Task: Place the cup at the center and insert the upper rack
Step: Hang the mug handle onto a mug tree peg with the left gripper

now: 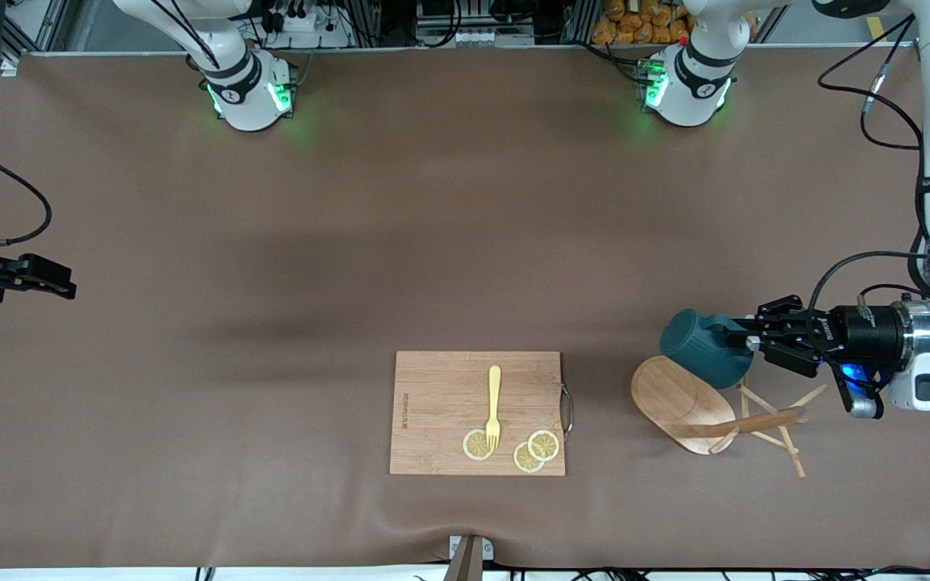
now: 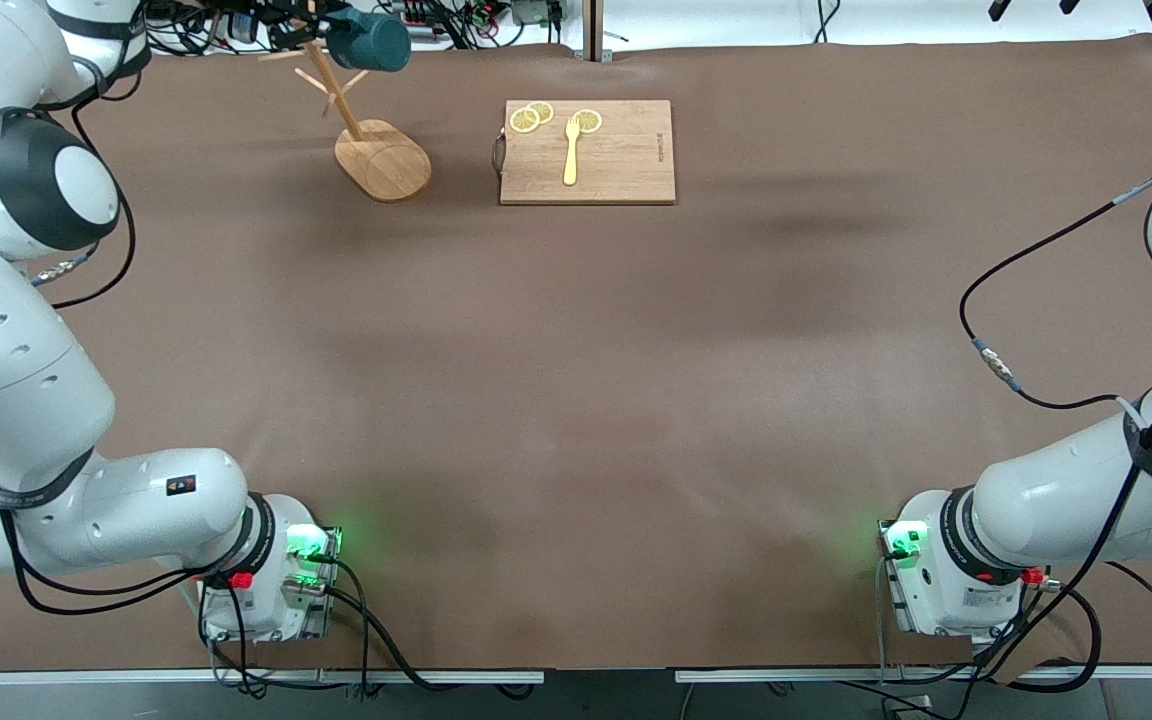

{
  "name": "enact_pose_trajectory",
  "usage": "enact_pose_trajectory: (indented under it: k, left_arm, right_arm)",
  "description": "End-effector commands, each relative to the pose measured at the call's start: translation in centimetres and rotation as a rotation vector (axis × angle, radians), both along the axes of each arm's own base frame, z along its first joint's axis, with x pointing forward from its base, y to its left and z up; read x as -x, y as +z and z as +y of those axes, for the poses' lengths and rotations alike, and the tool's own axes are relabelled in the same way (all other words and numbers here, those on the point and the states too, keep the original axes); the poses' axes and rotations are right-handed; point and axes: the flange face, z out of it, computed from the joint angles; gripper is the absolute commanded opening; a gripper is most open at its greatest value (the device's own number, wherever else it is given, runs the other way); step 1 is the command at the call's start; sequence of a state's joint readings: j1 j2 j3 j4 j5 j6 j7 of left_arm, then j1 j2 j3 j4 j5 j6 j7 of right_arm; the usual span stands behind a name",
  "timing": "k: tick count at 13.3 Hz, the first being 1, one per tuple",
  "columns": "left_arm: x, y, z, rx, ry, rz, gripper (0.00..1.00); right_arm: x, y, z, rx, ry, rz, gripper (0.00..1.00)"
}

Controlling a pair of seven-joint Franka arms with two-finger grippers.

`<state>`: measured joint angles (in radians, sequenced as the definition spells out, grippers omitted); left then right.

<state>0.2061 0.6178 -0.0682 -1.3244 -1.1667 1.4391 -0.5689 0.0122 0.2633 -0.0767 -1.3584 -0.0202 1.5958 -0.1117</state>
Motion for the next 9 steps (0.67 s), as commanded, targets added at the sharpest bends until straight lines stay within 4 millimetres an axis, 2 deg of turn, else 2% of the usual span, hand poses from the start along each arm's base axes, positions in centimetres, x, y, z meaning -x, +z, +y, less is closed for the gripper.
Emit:
enact_pose_trajectory:
  k: [1,4,9]
  left_arm:
    - [-0.1,-1.3,1.7,0.061,-0.012,-0.031,0.00]
    - [-0.2,-2.7,3.1,0.072,0.001,-0.040,0.00]
    - [-0.4,-4.0,4.8,0.086,0.014,-0.096,0.00]
  right_arm:
    - [0.6,0.8,0.3,-0.001,0.015,-0.002,1.00]
    - [0.6,0.8,0.1,-0.002,0.006,-0.003,1.00]
    - [0.4,0.9,1.3,0.001,0.017,-0.009,1.00]
